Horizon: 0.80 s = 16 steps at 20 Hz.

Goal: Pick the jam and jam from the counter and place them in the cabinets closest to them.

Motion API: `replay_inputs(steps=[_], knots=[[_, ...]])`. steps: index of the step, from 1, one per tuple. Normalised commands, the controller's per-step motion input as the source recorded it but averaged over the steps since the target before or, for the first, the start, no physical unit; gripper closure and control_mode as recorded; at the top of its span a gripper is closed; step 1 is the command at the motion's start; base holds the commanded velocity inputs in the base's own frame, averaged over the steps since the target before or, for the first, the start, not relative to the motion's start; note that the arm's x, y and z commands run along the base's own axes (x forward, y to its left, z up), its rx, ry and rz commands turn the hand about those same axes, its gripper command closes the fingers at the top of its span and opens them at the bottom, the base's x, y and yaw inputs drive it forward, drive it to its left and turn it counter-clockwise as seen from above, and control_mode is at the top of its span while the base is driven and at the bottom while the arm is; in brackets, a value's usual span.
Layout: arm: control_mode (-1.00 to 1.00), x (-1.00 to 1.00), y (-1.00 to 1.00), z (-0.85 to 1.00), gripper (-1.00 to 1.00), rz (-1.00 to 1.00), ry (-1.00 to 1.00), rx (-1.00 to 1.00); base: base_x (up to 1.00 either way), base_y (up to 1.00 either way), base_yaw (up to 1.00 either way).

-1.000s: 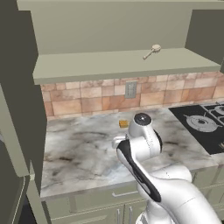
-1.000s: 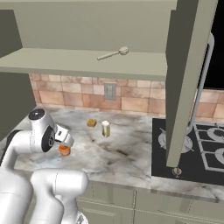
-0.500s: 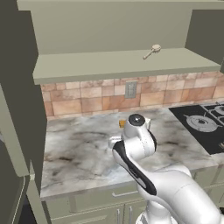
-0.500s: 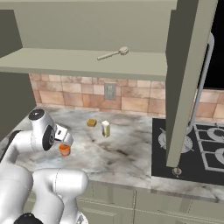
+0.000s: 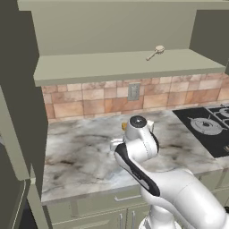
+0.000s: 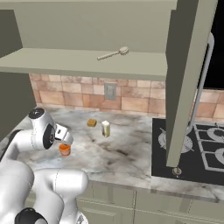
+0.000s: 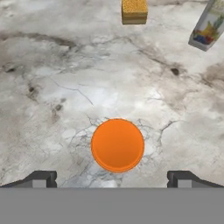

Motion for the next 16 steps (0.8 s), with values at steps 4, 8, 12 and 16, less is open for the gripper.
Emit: replay_inputs(steps=[4,8,12,16], knots=[[-1.00,0.08,0.00,-0.14,-1.00,0.00,-0.02,-0.02,0.00,0.00,0.00],[-1.00,0.01,0.00,-0.09,-1.00,0.00,-0.02,-0.02,0.00,0.00,0.00],[-1.00,0.00,0.00,0.00,-1.00,0.00,0.00,0.00,0.00,0.00,0.00],[-1.00,0.00,-0.03,-0.03,-1.00,0.00,0.00,0.00,0.00,0.00,0.00]])
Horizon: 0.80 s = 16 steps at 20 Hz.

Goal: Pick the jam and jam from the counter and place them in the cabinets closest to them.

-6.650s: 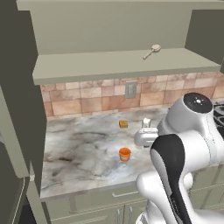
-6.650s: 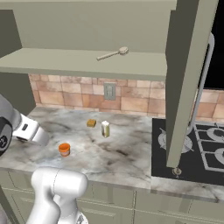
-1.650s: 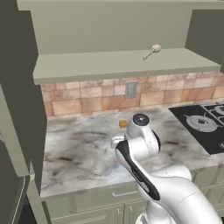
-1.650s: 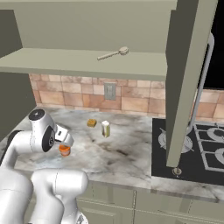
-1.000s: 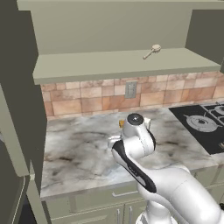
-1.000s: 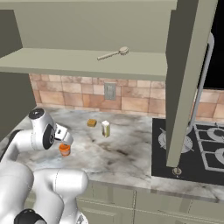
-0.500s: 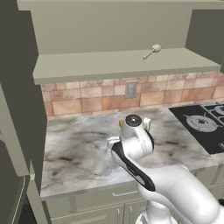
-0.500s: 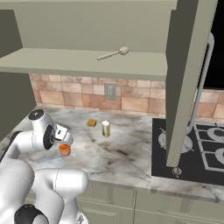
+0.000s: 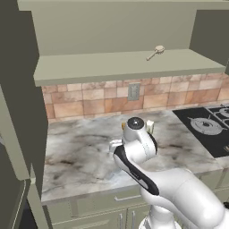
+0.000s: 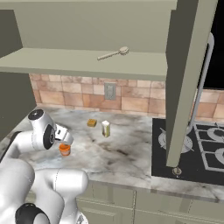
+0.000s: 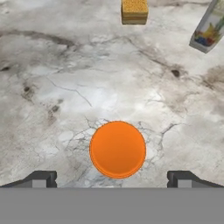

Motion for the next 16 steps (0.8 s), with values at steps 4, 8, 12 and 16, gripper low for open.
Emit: replay_inputs(steps=[4,8,12,16], knots=[[-1.00,0.00,-0.13,-0.13,-1.00,0.00,0.00,0.00,0.00,0.00,0.00],[-1.00,0.00,-0.04,-0.09,-1.00,0.00,0.00,0.00,0.00,0.00,0.00],[-1.00,0.00,0.00,0.00,-1.00,0.00,0.00,0.00,0.00,0.00,0.00],[-1.00,0.00,0.00,-0.06,-1.00,0.00,0.00,0.00,0.00,0.00,0.00]])
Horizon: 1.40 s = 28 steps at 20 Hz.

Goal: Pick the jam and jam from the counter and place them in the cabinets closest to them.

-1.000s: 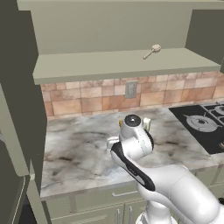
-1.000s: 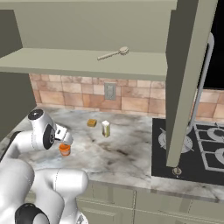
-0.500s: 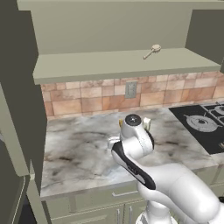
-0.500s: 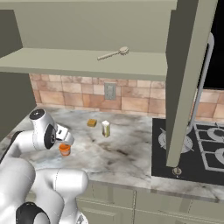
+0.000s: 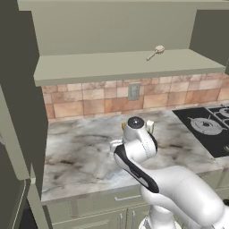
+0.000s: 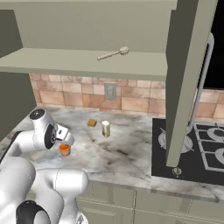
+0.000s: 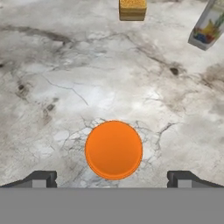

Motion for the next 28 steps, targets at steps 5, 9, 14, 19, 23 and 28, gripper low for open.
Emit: replay_inputs(steps=[5,9,14,19,23,28], knots=[[-1.00,0.00,0.00,-0.26,-1.00,0.00,0.00,0.00,0.00,0.00,0.00],[-1.00,0.00,0.00,-0.26,-1.00,0.00,0.00,0.00,0.00,0.00,0.00],[-1.00,0.00,-0.02,-0.26,-1.00,0.00,0.00,0.00,0.00,0.00,0.00],[-1.00,0.00,-0.17,-0.26,-1.00,0.00,-0.03,0.00,0.00,0.00,0.00],[-1.00,0.00,-0.24,-0.17,-1.00,0.00,-0.05,0.00,0.00,0.00,0.00],[-1.00,0.00,-0.13,-0.13,-1.00,0.00,-0.04,0.00,0.00,0.00,0.00]])
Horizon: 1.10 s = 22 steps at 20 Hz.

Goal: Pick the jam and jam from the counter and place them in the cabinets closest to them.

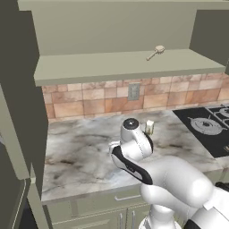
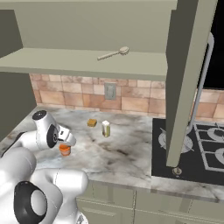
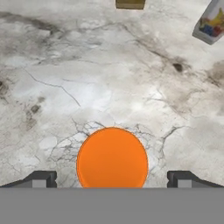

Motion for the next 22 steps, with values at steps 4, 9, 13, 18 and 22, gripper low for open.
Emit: replay_inputs(steps=[4,9,13,18,22], knots=[[-1.00,0.00,-0.01,-0.04,-1.00,0.00,-0.01,0.00,0.00,0.00,0.00],[-1.00,0.00,0.00,-0.01,-1.00,0.00,0.00,0.00,0.00,0.00,0.00],[-1.00,0.01,0.00,-0.17,-1.00,0.00,0.00,0.00,0.00,0.00,0.00],[-1.00,0.00,0.00,-0.25,-1.00,0.00,0.00,0.01,0.00,0.00,0.00],[-1.00,0.00,-0.01,-0.27,-1.00,0.00,0.00,0.00,0.00,0.00,0.00]])
